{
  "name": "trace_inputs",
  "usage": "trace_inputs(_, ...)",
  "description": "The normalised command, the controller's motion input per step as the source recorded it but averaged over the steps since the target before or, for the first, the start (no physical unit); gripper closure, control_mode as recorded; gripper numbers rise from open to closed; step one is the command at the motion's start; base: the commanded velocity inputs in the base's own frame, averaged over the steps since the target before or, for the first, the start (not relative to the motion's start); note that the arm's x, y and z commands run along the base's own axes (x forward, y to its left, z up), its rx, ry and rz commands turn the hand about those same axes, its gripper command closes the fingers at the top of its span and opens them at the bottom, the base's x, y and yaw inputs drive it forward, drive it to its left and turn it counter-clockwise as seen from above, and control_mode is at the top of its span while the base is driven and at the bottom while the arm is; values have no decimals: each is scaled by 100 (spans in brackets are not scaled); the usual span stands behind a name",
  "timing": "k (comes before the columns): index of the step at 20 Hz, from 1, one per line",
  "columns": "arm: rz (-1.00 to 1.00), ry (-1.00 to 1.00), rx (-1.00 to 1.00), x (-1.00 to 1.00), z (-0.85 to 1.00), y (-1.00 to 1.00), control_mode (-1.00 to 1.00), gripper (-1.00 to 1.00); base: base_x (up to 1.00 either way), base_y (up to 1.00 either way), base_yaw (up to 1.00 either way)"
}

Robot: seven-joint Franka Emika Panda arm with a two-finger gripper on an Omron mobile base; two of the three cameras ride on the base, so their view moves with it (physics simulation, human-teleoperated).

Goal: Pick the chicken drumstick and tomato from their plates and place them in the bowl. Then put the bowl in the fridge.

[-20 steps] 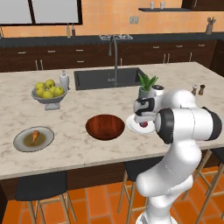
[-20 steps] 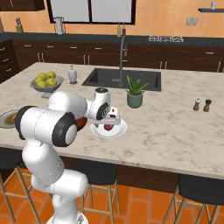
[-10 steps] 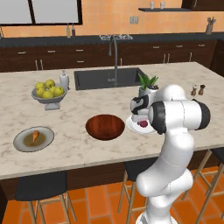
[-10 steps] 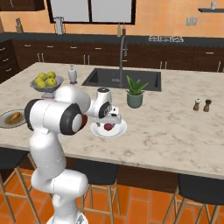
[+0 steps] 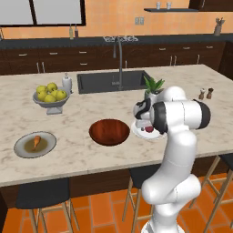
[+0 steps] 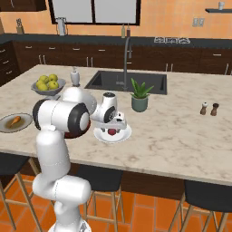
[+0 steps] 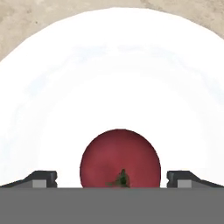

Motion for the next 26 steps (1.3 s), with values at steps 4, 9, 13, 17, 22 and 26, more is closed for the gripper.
trace_inputs(4, 0, 0, 0, 5, -27, 0, -100, 100, 0, 0, 0)
trace_inputs(9, 0, 0, 0, 0, -3, 0, -100, 100, 0, 0, 0)
trace_inputs(13, 0, 0, 0, 6, 16, -1, -100, 100, 0, 0, 0)
trace_inputs(17, 0, 2, -1, -34, 65, 16, -100, 100, 0, 0, 0)
trace_inputs(22, 2, 13, -1, -71, 62, 56, -100, 100, 0, 0, 0)
trace_inputs(26, 8, 11, 0, -44, 50, 79, -100, 100, 0, 0, 0)
